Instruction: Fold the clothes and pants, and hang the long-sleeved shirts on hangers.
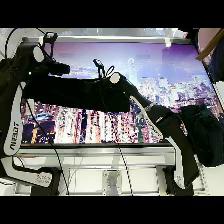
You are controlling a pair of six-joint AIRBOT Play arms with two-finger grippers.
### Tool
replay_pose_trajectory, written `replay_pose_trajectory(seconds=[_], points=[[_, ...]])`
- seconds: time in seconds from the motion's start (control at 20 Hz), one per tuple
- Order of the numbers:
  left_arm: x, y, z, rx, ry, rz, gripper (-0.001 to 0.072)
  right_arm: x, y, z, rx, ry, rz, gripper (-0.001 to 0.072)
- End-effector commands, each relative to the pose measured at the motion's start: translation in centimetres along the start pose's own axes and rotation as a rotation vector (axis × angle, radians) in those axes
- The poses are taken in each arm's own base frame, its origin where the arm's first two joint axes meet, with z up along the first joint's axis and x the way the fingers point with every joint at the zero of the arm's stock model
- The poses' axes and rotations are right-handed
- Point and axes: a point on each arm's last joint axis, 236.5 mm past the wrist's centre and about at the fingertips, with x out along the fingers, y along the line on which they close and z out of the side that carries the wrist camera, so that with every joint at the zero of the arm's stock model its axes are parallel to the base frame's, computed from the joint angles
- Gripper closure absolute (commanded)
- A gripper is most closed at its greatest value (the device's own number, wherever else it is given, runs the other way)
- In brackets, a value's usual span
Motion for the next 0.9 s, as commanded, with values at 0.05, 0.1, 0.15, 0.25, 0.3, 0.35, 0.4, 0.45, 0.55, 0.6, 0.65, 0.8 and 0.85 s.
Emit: replay_pose_trajectory(seconds=[0.05, 0.1, 0.15, 0.25, 0.3, 0.35, 0.4, 0.45, 0.55, 0.6, 0.65, 0.8, 0.85], points=[[-0.2, 0.5, -0.1, -0.003, 0.003, 0.007, 0.0695, -5.3, -0.9, -0.5, -0.083, 0.116, -0.033, 0.0118], [-0.2, 0.4, -0.2, -0.003, 0.008, 0.007, 0.0695, -7.6, -3.1, -0.6, -0.099, 0.155, -0.093, 0.0119], [-0.2, 0.4, -0.5, -0.003, 0.02, 0.005, 0.0695, -10.2, -5.4, -0.8, -0.091, 0.195, -0.157, 0.012], [-0.2, 0.4, -1.1, -0.002, 0.044, 0.003, 0.0695, -16.0, -11.0, -1.9, -0.05, 0.289, -0.299, 0.012], [-0.2, 0.4, -1.2, -0.002, 0.047, 0.003, 0.0695, -18.7, -13.9, -3.0, 0.006, 0.338, -0.36, 0.012], [-0.2, 0.4, -1.2, -0.002, 0.047, 0.003, 0.0695, -20.6, -16.3, -4.2, 0.072, 0.372, -0.39, 0.012], [-0.2, 0.4, -1.1, -0.003, 0.047, 0.003, 0.0695, -21.9, -18.5, -5.2, 0.155, 0.375, -0.403, 0.0119], [-0.2, 0.4, -1.1, -0.003, 0.047, 0.003, 0.0695, -22.5, -20.5, -5.7, 0.231, 0.344, -0.417, 0.0119], [-0.2, 0.4, -1.1, -0.003, 0.047, 0.003, 0.0695, -22.1, -23.5, -5.6, 0.375, 0.237, -0.407, 0.0119], [-0.2, 0.4, -1.1, -0.003, 0.047, 0.003, 0.0695, -21.3, -24.0, -5.5, 0.42, 0.201, -0.367, 0.0119], [-0.2, 0.3, -1.1, -0.003, 0.047, 0.003, 0.0695, -20.3, -24.1, -5.5, 0.448, 0.189, -0.331, 0.0119], [-0.2, 0.3, -1.1, -0.002, 0.047, 0.002, 0.0695, -17.4, -24.5, -5.4, 0.5, 0.151, -0.263, 0.0119], [-0.2, 0.3, -1.1, -0.002, 0.047, 0.002, 0.0695, -16.5, -24.5, -5.2, 0.51, 0.137, -0.248, 0.0119]])
